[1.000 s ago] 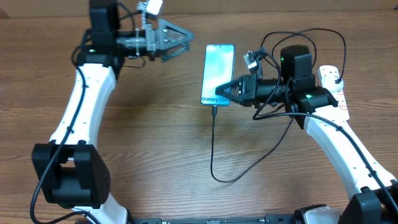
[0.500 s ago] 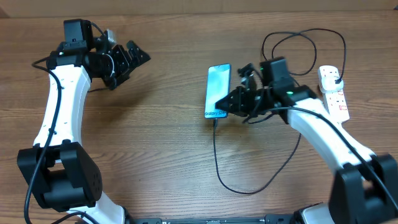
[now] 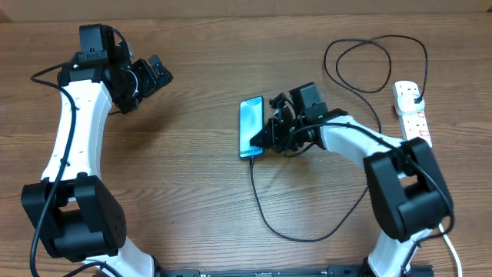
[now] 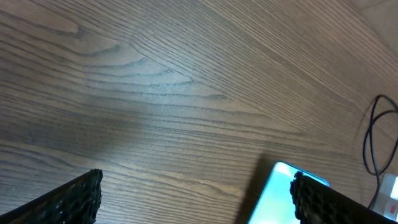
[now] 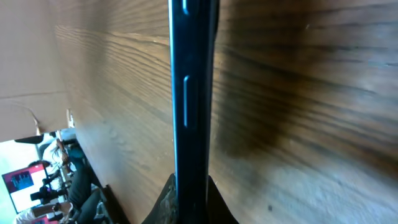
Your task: Plug charger to phone and switch on socket
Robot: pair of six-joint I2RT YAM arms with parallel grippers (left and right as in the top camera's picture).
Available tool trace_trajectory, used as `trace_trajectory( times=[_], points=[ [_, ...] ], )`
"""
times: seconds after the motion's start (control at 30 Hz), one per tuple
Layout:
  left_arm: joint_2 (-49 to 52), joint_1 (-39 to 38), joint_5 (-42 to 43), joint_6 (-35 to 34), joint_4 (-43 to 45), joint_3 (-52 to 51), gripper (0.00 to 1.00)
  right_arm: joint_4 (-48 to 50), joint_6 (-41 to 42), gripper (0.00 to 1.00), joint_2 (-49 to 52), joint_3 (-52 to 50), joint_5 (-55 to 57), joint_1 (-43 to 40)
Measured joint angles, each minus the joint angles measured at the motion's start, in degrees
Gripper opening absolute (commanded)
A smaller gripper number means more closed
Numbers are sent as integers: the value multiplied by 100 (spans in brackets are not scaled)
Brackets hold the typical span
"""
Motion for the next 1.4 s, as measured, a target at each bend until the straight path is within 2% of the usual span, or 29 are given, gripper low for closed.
trace_trajectory(
  times=[0.3, 0.37, 0.5, 0.63, 0.77, 0.97, 1.13, 1.27, 1.4],
  points=[
    [0, 0, -35, 22, 0, 0, 100, 494, 48, 5, 448, 0, -157, 240],
    [0, 0, -37, 22, 0, 0, 100, 542, 61, 15, 468, 0, -181, 278],
    [0, 0, -37, 24, 0, 0, 100, 590, 28, 26, 494, 0, -125, 306],
    [0, 0, -37, 26, 0, 0, 99, 590, 13, 28, 514, 0, -52, 304],
    [0, 0, -37, 42, 0, 0, 99, 603, 22, 39, 514, 0, 13, 304],
    [0, 0, -37, 42, 0, 0, 100, 717, 175, 47, 514, 4, 208, 304],
    [0, 0, -37, 42, 0, 0, 99, 791, 372, 60, 514, 74, 313, 304],
    [0, 0, -37, 42, 0, 0, 99, 785, 535, 60, 496, 120, 411, 317],
    [0, 0, -37, 42, 0, 0, 100, 273, 640, 60, 492, 330, 616, 326]
  ],
)
